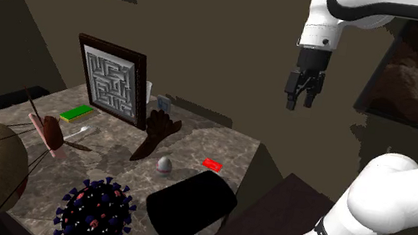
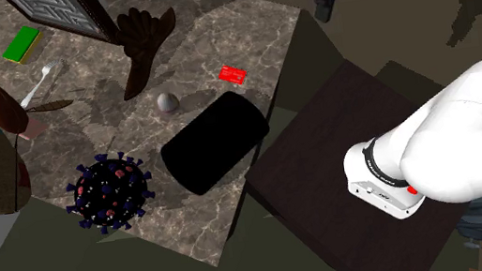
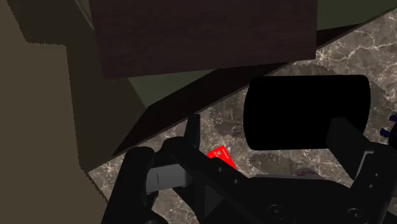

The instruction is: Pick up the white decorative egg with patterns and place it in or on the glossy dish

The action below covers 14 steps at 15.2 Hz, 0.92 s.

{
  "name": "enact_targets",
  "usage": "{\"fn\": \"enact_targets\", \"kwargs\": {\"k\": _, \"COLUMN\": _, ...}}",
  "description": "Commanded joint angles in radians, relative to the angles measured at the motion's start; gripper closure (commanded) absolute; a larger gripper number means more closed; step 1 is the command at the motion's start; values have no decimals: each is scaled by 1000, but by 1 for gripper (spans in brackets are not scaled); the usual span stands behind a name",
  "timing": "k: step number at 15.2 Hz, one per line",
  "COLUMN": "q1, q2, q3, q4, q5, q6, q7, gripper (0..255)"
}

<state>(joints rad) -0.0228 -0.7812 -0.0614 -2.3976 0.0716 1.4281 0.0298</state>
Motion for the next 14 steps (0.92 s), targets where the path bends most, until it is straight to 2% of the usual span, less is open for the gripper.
{"fn": "enact_targets", "kwargs": {"k": 1, "q1": 0, "q2": 0, "q3": 0, "q4": 0, "q5": 0, "q6": 0, "q7": 0, "gripper": 0}}
{"fn": "enact_targets", "kwargs": {"k": 7, "q1": 30, "q2": 194, "q3": 27, "q4": -1, "q5": 61, "q6": 165, "q7": 18, "gripper": 0}}
{"fn": "enact_targets", "kwargs": {"k": 14, "q1": 66, "q2": 452, "q3": 54, "q4": 61, "q5": 130, "q6": 328, "q7": 25, "gripper": 0}}
